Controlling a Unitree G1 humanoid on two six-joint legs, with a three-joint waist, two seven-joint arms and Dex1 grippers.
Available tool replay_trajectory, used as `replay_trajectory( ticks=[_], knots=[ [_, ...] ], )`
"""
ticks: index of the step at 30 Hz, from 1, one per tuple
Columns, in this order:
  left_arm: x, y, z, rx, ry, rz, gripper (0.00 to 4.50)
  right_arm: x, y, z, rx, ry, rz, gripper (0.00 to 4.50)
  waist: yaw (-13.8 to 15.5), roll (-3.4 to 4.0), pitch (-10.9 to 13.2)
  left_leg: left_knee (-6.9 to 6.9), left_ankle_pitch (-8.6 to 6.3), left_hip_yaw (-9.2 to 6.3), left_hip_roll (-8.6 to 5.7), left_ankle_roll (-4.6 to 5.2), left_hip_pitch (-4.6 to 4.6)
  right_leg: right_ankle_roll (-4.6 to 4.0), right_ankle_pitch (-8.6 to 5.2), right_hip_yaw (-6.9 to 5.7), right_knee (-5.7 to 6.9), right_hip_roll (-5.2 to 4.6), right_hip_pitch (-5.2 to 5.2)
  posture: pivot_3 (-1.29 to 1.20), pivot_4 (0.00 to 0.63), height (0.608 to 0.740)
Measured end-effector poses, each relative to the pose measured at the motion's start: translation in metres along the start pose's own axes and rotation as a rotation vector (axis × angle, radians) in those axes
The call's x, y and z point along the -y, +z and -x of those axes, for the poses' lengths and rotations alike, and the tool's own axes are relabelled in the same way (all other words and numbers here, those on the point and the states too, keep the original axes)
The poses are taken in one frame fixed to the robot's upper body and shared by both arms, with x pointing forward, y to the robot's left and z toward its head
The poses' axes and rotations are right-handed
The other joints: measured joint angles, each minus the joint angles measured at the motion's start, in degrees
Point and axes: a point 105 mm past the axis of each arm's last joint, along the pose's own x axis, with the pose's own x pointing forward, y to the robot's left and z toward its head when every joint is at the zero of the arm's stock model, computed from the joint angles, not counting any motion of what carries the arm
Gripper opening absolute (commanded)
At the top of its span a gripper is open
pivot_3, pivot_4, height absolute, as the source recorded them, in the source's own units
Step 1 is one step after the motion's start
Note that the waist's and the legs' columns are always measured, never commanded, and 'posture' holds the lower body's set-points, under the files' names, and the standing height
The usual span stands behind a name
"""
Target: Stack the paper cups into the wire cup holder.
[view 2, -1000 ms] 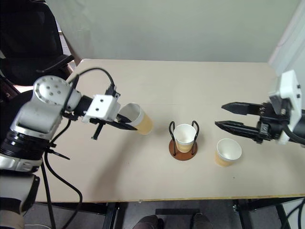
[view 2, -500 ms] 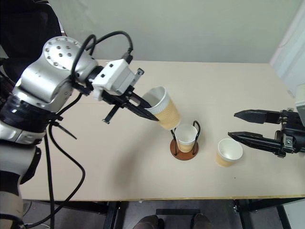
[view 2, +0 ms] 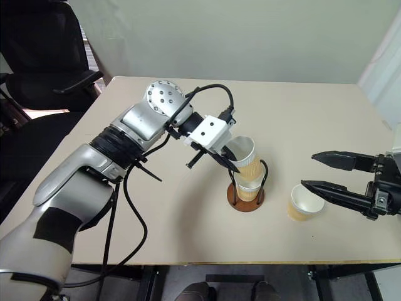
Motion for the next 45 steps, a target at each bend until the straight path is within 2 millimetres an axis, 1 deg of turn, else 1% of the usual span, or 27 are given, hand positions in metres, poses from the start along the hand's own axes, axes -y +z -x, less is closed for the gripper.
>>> replay_trajectory(
  ticks=[1,4,10,13,15,18,20,23,24,27,29,31,35,39,45],
  knots=[
    [0.001,-0.002,-0.001,-0.013,-0.005,-0.015,0.01,0.000,0.000,0.000,-0.002,0.001,-0.003,2.60,0.01,0.00,0.00,0.00,0.00,0.02,0.00,0.00,0.00,0.02,0.00,0.01,0.00,0.00,0.00,0.00,0.150,0.740],
    [0.001,-0.003,-0.006,-0.026,-0.021,-0.041,0.61,0.000,0.001,0.000,-0.014,-0.001,0.003,2.60,0.08,0.00,0.00,0.00,0.00,0.01,-0.02,0.01,0.00,0.05,-0.01,0.01,0.01,0.00,0.00,0.00,0.150,0.740],
    [-0.002,0.003,-0.008,-0.007,-0.018,-0.054,2.64,0.001,0.000,0.000,-0.033,0.002,-0.005,2.60,0.20,0.00,0.00,0.02,0.00,0.01,-0.04,0.01,-0.01,0.10,-0.03,0.01,0.01,0.00,0.00,0.00,0.150,0.740],
    [-0.011,0.015,-0.005,0.050,0.026,-0.058,3.77,0.002,-0.002,0.000,-0.055,-0.003,-0.013,2.60,0.24,0.00,0.00,0.04,-0.01,0.02,-0.05,0.02,-0.04,0.13,-0.03,0.01,0.01,0.00,0.00,0.00,0.150,0.740],
    [-0.019,0.026,0.001,0.087,0.062,-0.074,4.48,0.004,-0.008,0.000,-0.096,-0.018,-0.017,2.60,0.25,0.00,0.00,0.03,-0.01,0.05,-0.05,0.02,-0.03,0.16,-0.04,0.03,0.01,0.00,0.00,0.00,0.150,0.740],
    [-0.026,0.039,0.012,0.140,0.118,-0.071,4.48,0.008,-0.028,-0.003,-0.204,-0.049,-0.030,2.60,0.24,0.01,0.00,0.03,-0.01,0.05,-0.04,0.02,0.00,0.17,-0.05,0.03,0.03,0.00,0.01,0.00,0.150,0.740],
    [-0.028,0.042,0.022,0.161,0.150,-0.045,4.48,0.006,-0.042,-0.006,-0.274,-0.044,-0.041,2.60,0.21,0.02,-0.01,0.02,-0.01,0.06,-0.04,0.02,0.03,0.17,-0.05,0.04,0.05,0.00,0.01,0.00,0.150,0.740],
    [-0.026,0.039,0.040,0.148,0.204,-0.010,4.48,0.000,-0.064,-0.012,-0.368,-0.022,-0.056,2.60,0.17,0.05,-0.03,0.03,-0.01,0.07,-0.03,0.02,0.06,0.17,-0.05,0.05,0.08,0.01,0.01,0.00,0.150,0.740],
    [-0.022,0.034,0.047,0.128,0.220,0.009,4.48,-0.001,-0.072,-0.014,-0.409,-0.014,-0.050,2.60,0.16,0.11,-0.06,0.03,-0.01,0.07,-0.03,0.02,0.10,0.17,-0.05,0.06,0.08,0.00,0.03,0.00,0.150,0.740],
    [-0.004,0.008,0.060,0.063,0.245,0.100,4.50,0.000,-0.090,-0.017,-0.480,-0.011,-0.043,3.16,0.06,0.15,-0.09,0.06,0.00,0.08,-0.03,0.02,0.13,0.18,-0.04,0.08,0.12,0.00,0.03,0.00,0.150,0.740],
    [0.008,-0.007,0.063,0.025,0.251,0.158,4.50,0.005,-0.097,-0.017,-0.507,-0.020,-0.027,3.82,0.05,0.14,-0.08,0.10,0.02,0.07,-0.03,0.03,0.12,0.23,0.00,0.08,0.10,0.00,0.04,0.00,0.150,0.740],
    [0.016,-0.014,0.067,0.004,0.259,0.194,4.50,0.008,-0.099,-0.019,-0.510,-0.019,-0.001,4.47,0.19,0.14,-0.08,0.13,0.02,0.02,-0.05,0.05,0.10,0.25,0.01,0.07,0.07,-0.01,0.08,0.00,0.150,0.740],
    [0.032,-0.023,0.076,-0.002,0.299,0.257,4.50,0.014,-0.109,-0.028,-0.534,0.003,0.049,4.47,0.11,0.15,-0.09,0.13,0.02,0.02,-0.05,0.06,0.12,0.25,0.01,0.07,0.05,-0.01,0.09,0.00,0.150,0.740],
    [0.048,-0.033,0.074,-0.012,0.310,0.326,4.50,0.014,-0.119,-0.036,-0.557,0.048,0.069,4.47,0.19,0.14,-0.09,0.12,0.03,0.00,-0.05,0.06,0.11,0.25,0.01,0.04,0.05,-0.01,0.09,0.00,0.150,0.740],
    [0.049,-0.029,0.078,-0.018,0.352,0.332,4.50,0.012,-0.132,-0.043,-0.599,0.099,0.094,4.47,0.07,0.14,-0.09,0.13,0.05,0.03,-0.06,0.08,0.15,0.24,0.02,0.05,0.07,-0.06,0.11,0.00,0.150,0.740]
  ],
)
